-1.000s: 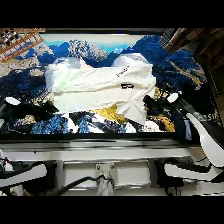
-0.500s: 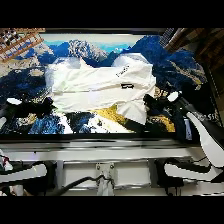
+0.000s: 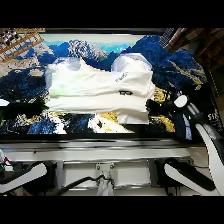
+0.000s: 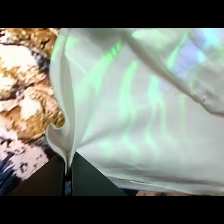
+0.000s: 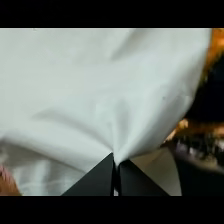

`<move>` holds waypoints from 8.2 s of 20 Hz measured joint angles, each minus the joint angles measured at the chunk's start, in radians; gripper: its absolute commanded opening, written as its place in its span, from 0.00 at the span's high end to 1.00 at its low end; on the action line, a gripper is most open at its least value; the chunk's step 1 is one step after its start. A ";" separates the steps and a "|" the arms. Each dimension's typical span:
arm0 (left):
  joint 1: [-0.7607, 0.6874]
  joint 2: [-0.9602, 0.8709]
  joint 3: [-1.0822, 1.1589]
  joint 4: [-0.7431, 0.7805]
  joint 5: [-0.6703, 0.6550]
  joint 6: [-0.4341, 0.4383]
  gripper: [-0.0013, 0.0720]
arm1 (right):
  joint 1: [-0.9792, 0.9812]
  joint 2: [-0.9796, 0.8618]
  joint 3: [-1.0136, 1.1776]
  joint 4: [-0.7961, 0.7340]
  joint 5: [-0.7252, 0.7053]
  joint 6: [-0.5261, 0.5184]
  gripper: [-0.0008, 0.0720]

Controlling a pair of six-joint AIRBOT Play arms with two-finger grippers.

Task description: Fold the clothes and pants, and hang the long-sleeved shirts on hangers.

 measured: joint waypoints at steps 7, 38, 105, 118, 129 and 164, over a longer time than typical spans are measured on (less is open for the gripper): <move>0.017 0.209 -0.001 0.140 -0.115 -0.060 0.98 | 0.057 0.365 -0.137 0.000 0.180 0.045 0.96; -0.027 -0.050 0.202 -0.076 0.138 0.097 0.51 | -0.182 -0.178 0.171 -0.045 0.058 -0.145 0.09; -0.836 -0.583 0.526 -0.288 0.089 0.005 0.98 | -0.213 -0.469 0.702 0.317 0.371 -0.330 0.96; -0.906 -0.656 0.623 -0.280 0.127 -0.051 0.98 | -0.213 -0.418 0.818 0.330 0.429 -0.217 0.96; -0.901 -0.654 0.624 -0.296 0.117 -0.050 0.98 | -0.166 -0.395 0.865 0.371 0.436 -0.181 0.96; -0.071 -0.092 0.326 -0.224 -0.334 0.173 0.98 | 0.468 -0.511 0.977 0.296 -0.014 -0.008 0.96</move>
